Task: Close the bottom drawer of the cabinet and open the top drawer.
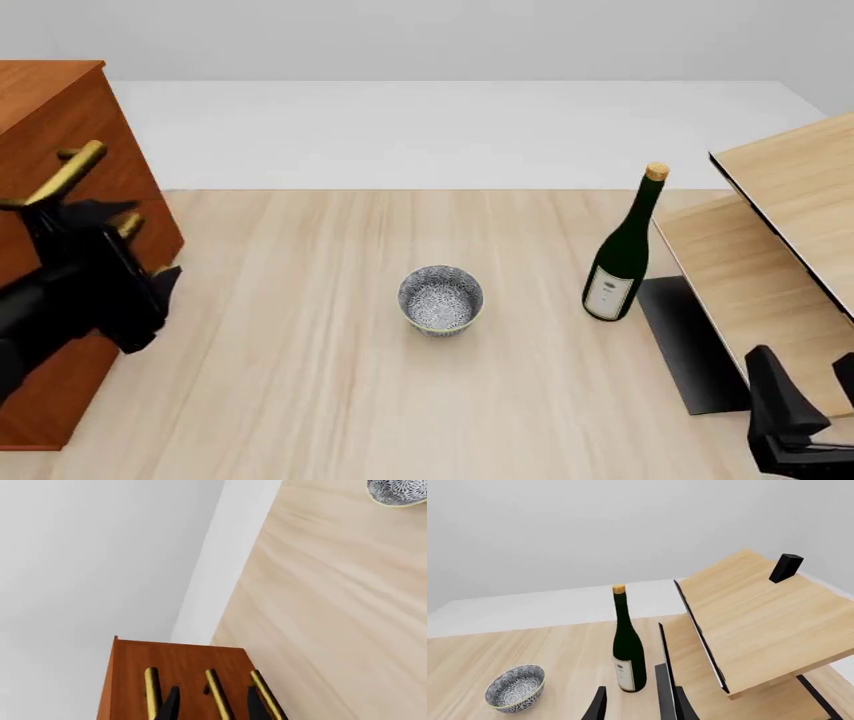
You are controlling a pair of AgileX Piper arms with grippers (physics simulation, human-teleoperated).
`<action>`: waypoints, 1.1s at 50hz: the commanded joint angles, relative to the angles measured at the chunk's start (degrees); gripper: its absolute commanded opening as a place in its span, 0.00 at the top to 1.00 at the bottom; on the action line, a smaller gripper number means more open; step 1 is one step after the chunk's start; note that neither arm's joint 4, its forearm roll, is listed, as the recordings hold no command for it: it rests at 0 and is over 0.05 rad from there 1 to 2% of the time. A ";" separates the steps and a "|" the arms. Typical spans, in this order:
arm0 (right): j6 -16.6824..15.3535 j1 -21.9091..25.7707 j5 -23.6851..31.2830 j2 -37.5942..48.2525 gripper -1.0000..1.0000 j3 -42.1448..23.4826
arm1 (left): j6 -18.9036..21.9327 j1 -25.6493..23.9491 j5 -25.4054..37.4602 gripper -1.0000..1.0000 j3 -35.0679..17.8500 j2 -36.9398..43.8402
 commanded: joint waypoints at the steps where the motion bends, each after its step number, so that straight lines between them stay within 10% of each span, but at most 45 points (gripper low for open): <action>1: 0.00 0.09 0.23 -0.25 0.00 0.01 | 5.05 4.33 -1.58 0.00 0.91 -1.46; 55: -1.79 0.84 1.79 -2.41 0.00 0.31 | 11.43 17.81 -9.93 0.00 -0.67 4.14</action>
